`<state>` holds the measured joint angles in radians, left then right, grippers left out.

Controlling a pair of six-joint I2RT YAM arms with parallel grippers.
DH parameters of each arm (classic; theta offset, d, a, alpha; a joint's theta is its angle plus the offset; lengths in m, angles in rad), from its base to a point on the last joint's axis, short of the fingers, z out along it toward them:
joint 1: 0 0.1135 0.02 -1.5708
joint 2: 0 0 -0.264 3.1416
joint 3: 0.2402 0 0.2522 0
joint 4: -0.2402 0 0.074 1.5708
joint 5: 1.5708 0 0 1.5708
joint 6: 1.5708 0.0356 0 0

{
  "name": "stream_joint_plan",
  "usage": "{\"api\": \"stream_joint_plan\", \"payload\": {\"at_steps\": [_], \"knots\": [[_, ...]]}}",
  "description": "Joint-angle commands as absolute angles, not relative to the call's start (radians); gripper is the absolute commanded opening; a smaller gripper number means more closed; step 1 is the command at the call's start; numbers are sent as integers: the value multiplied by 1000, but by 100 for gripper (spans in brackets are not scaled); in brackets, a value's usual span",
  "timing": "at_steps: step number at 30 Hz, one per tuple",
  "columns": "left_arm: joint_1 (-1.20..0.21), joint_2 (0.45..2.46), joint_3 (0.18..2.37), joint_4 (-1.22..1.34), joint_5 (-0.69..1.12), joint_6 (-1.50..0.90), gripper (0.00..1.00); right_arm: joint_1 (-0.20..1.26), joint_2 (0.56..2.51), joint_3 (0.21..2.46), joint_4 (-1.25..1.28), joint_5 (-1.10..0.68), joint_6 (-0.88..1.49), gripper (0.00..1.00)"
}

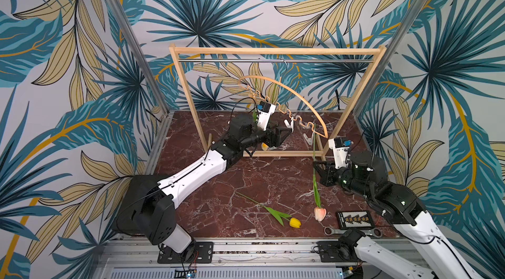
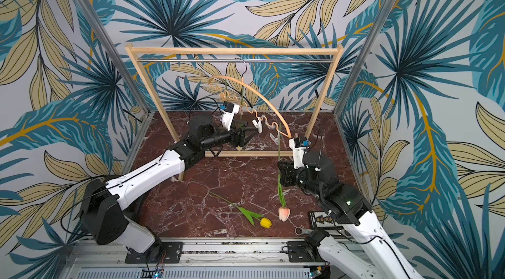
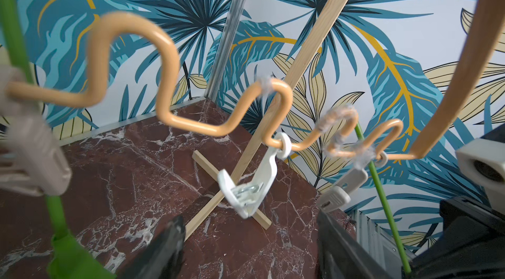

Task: Dry the flowers on a clothes hanger
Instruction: Open the clamp at the hanger.

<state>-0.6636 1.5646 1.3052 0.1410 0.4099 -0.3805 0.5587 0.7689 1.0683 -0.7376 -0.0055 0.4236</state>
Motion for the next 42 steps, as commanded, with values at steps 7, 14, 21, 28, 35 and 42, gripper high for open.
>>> {"api": "stream_joint_plan", "payload": {"at_steps": [7, 14, 21, 28, 35, 42], "knots": [[-675, 1609, 1372, 176, 373, -368, 70, 556, 764, 1088, -713, -46, 411, 3], [-687, 1614, 1388, 189, 341, -382, 66, 556, 756, 1077, -705, -63, 414, 3], [-702, 1620, 1392, 175, 321, -382, 60, 556, 758, 1069, -692, -74, 417, 3], [-719, 1601, 1388, 165, 254, -382, 59, 558, 758, 1063, -686, -83, 419, 3], [-726, 1593, 1382, 173, 218, -373, 53, 557, 761, 1060, -680, -87, 419, 3], [-728, 1575, 1365, 195, 203, -383, 49, 558, 757, 1053, -680, -84, 423, 3]]}}
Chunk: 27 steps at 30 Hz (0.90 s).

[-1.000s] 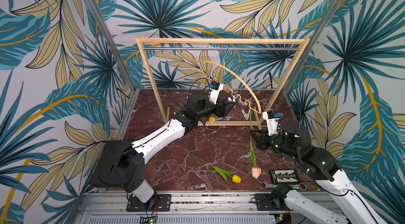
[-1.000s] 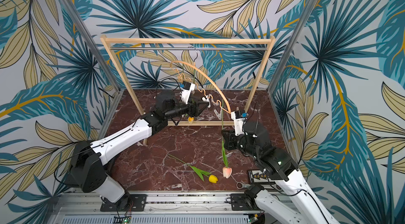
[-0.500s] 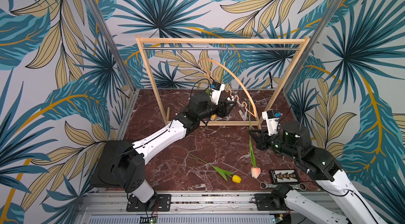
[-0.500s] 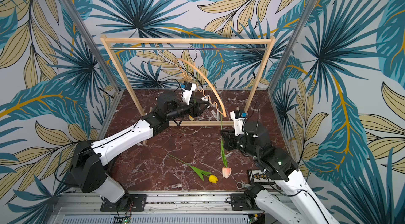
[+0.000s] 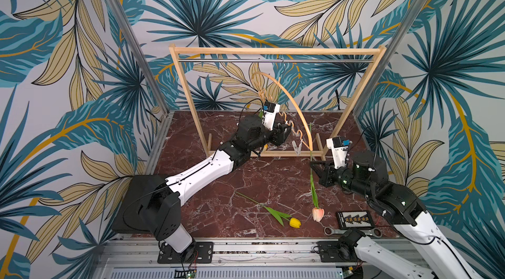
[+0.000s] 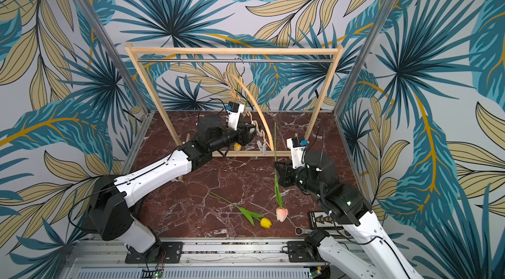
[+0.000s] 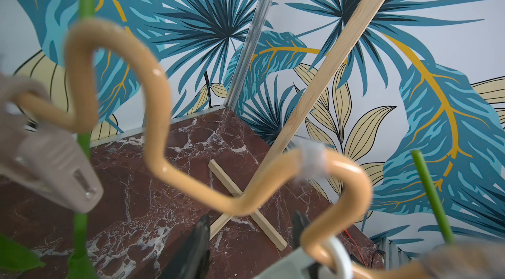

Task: Dry the flowers on a clothes hanger
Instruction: Open the clamp at the hanger.

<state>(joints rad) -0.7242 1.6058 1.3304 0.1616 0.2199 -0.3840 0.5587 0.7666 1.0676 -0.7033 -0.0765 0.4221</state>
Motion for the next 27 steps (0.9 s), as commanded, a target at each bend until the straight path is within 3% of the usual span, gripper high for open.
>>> {"api": "stream_joint_plan", "payload": {"at_steps": [1, 27], "knots": [[-728, 1573, 1364, 196, 204, -384, 49, 558, 758, 1049, -679, -85, 426, 3], [-727, 1545, 1292, 272, 250, -471, 32, 558, 754, 979, -615, -4, 515, 3]]}}
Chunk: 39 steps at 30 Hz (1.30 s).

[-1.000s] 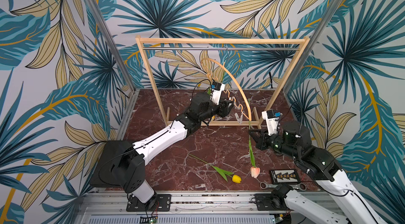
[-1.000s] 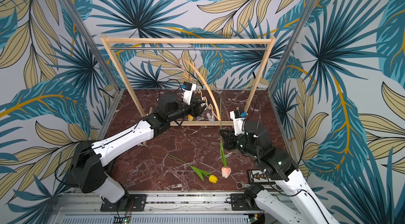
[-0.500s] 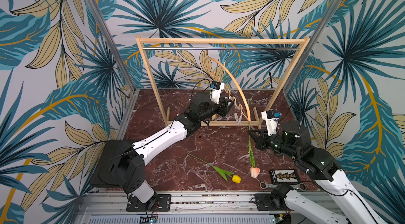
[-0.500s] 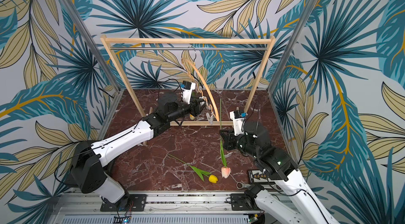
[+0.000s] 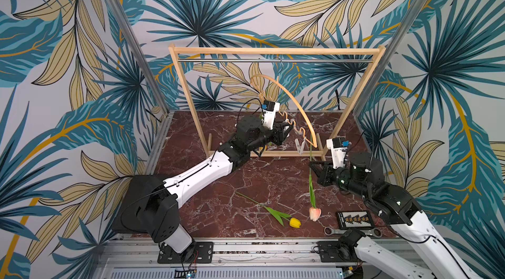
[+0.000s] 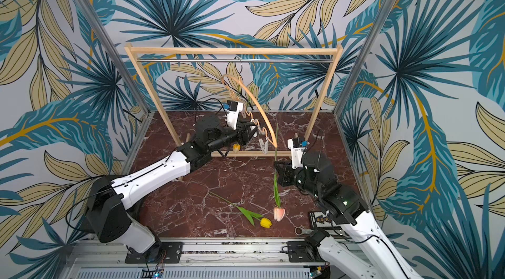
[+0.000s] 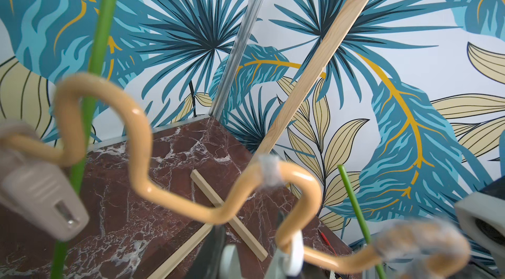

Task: Dry the flowers on a clothes hanger
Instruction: Open the clamp at the hanger, then clamp the flower onto the hanger.

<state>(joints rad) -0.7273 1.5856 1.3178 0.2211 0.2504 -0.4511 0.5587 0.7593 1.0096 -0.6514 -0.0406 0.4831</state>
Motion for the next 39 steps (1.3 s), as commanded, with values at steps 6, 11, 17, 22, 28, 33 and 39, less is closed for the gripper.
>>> {"api": "stream_joint_plan", "payload": {"at_steps": [6, 11, 17, 22, 28, 33, 39], "knots": [[-729, 1530, 1266, 281, 233, -494, 30, 556, 737, 929, -578, 32, 558, 3], [-729, 1521, 1257, 289, 228, -516, 28, 556, 735, 892, -526, 43, 592, 3], [-729, 1508, 1234, 320, 217, -562, 26, 556, 739, 864, -488, 72, 622, 0], [-729, 1497, 1212, 342, 216, -591, 25, 556, 754, 862, -464, 83, 631, 0], [-729, 1483, 1190, 359, 222, -622, 24, 555, 769, 855, -400, -6, 636, 0], [-729, 1480, 1175, 377, 230, -647, 24, 556, 786, 845, -327, -66, 652, 0], [-730, 1489, 1167, 403, 244, -672, 24, 556, 831, 837, -239, -145, 668, 0]]}}
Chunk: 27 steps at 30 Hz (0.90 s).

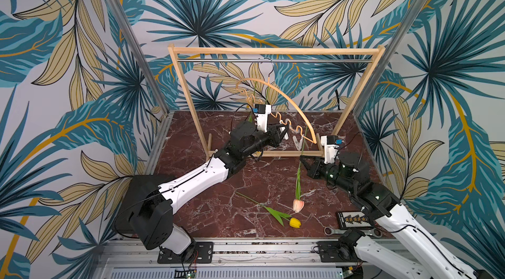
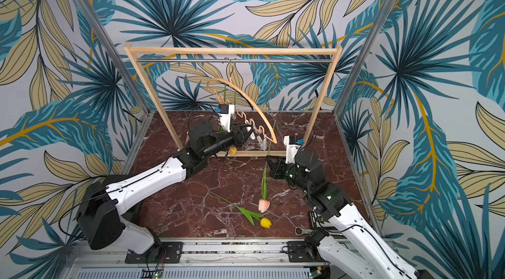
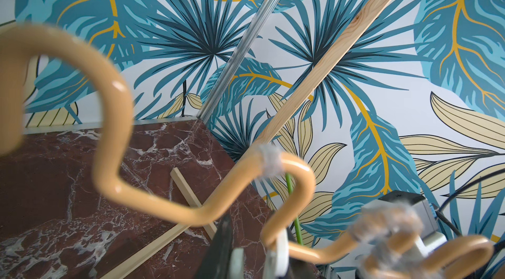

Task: Dry the flowers on a clothes hanger
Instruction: Clamp the flower onto the hanger.

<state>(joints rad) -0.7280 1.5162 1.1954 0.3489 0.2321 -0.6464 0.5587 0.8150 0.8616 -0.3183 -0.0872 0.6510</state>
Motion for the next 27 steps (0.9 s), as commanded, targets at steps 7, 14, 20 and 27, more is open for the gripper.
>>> {"api": "stream_joint_plan", "payload": {"at_steps": [7, 14, 20, 27], "knots": [[-729, 1499, 1167, 414, 265, -688, 23, 532, 880, 810, -91, -219, 717, 0], [-729, 1496, 1152, 422, 267, -697, 23, 507, 947, 820, -6, -290, 739, 0], [-729, 1491, 1141, 425, 271, -706, 22, 496, 970, 820, 29, -318, 756, 0], [-729, 1487, 1131, 433, 268, -711, 21, 492, 1002, 844, 57, -337, 770, 0]]}}
